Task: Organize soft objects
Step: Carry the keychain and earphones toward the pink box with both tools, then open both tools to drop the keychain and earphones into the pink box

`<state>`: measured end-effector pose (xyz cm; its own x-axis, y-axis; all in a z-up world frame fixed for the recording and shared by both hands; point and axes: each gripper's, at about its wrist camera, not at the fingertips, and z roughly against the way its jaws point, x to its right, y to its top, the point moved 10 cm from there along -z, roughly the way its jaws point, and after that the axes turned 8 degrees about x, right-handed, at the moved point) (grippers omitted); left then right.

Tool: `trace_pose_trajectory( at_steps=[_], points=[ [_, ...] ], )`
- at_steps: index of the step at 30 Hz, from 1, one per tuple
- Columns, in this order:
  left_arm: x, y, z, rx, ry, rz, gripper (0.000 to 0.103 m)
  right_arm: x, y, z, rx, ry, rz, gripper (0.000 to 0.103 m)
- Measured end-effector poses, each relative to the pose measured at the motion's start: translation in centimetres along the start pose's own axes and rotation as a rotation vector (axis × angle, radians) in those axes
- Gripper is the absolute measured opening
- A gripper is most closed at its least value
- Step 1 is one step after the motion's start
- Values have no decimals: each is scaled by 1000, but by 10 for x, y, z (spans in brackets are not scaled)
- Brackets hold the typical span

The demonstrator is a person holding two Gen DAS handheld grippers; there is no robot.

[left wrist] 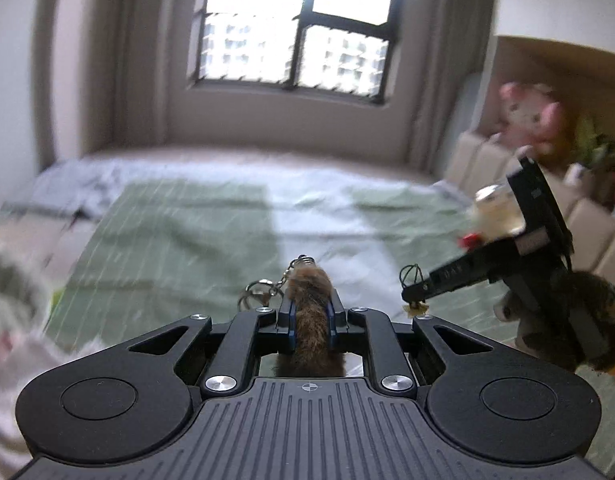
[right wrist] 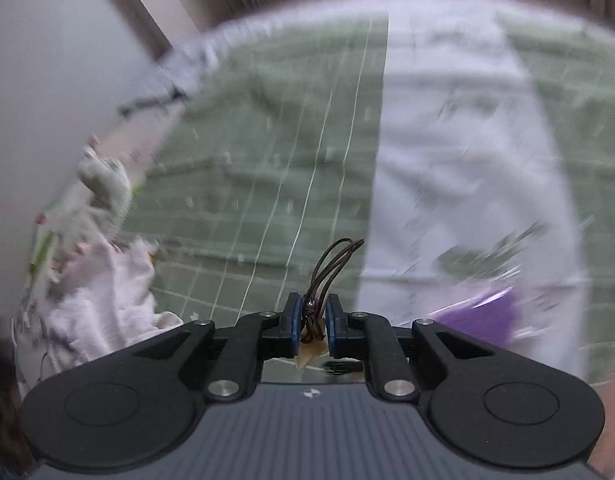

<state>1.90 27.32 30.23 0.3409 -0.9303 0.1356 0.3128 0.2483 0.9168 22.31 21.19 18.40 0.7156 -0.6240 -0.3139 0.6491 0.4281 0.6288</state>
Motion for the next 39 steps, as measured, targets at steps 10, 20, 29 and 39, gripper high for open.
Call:
trace_pose_trajectory(
  at_steps=[10,20,29,39],
  points=[
    [230,79,-25,57,-361,26,17,155,20,217,209,-121,61,13],
    [386,-30,-132,-179,-637,65,17,304,-61,252,199,-289,-95,13],
    [408,-214,-250,-509,-630,223,24,359,-126,218,183,-298,-236,13],
    [281,-191,-237,-361,-480,231,24,349,-176,138,29,-279,-316,49]
  ],
)
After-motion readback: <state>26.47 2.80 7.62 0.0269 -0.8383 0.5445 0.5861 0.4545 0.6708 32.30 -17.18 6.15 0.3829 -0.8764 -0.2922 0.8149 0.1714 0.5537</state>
